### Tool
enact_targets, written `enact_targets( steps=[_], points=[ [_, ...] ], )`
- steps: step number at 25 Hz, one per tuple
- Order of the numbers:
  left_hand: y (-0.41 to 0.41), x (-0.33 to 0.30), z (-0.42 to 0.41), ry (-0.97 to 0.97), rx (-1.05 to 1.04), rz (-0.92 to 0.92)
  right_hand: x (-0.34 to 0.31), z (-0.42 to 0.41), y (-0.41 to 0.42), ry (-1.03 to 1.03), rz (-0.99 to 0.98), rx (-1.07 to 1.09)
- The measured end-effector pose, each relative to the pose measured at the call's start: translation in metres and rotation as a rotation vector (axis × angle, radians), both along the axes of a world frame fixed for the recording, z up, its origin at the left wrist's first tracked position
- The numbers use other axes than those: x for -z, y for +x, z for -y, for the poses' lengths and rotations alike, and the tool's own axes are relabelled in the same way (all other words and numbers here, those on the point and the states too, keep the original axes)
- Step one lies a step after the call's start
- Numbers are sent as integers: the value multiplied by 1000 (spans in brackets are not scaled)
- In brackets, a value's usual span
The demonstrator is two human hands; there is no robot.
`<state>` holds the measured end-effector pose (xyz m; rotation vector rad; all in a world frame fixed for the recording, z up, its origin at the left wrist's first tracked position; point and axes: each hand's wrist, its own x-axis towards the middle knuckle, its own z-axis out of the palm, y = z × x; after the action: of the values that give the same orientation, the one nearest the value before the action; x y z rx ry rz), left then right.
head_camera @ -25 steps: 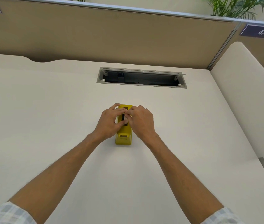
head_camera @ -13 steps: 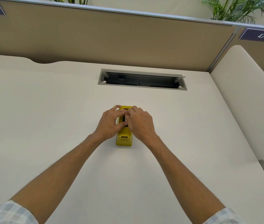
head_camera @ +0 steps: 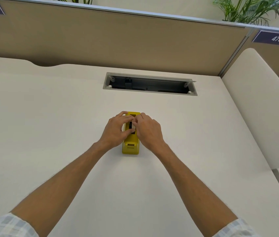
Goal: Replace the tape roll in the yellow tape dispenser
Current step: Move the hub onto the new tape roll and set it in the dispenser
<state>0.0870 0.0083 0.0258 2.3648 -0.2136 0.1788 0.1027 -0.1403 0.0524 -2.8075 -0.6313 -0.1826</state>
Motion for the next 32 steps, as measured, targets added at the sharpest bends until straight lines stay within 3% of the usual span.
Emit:
enact_targets(
  steps=[12,25,32],
  points=[
    [2,1,-5,32,28,3,2,5,-6,8,-45,-30],
    [0,0,-7,-196,49,-175,13,7,-18,73,-7,8],
    [-2,-2,-2,-178,-20,-153,21,7,-31,98,-14,33]
  ],
)
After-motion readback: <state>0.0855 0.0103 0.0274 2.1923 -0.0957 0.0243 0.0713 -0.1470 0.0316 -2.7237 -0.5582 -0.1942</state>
